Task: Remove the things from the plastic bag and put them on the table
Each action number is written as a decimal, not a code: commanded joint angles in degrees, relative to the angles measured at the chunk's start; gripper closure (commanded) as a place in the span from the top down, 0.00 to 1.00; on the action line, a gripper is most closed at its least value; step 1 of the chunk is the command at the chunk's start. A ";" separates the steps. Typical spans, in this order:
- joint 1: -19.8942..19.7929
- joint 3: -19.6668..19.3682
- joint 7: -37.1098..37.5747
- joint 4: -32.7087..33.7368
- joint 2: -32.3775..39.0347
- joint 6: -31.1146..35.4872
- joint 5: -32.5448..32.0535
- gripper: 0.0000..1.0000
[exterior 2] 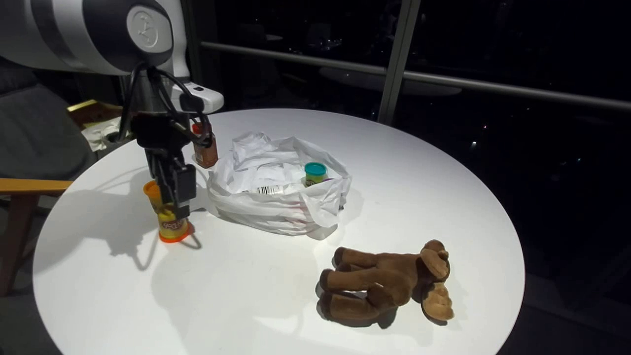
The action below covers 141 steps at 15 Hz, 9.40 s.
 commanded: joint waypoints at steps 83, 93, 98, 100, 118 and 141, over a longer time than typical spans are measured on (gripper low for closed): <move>-15.03 10.59 -29.65 -26.22 -15.12 32.55 50.24 0.73; -13.12 4.09 -25.46 -25.77 -18.28 34.59 42.76 1.00; -12.26 -1.33 -15.40 -16.68 -18.26 26.30 32.23 1.00; -12.88 -2.06 -10.74 -9.43 -16.27 20.48 29.16 1.00; -13.39 -5.93 19.08 29.29 14.27 -9.63 27.84 1.00; -14.87 -10.70 36.38 43.41 26.59 -11.66 24.15 1.00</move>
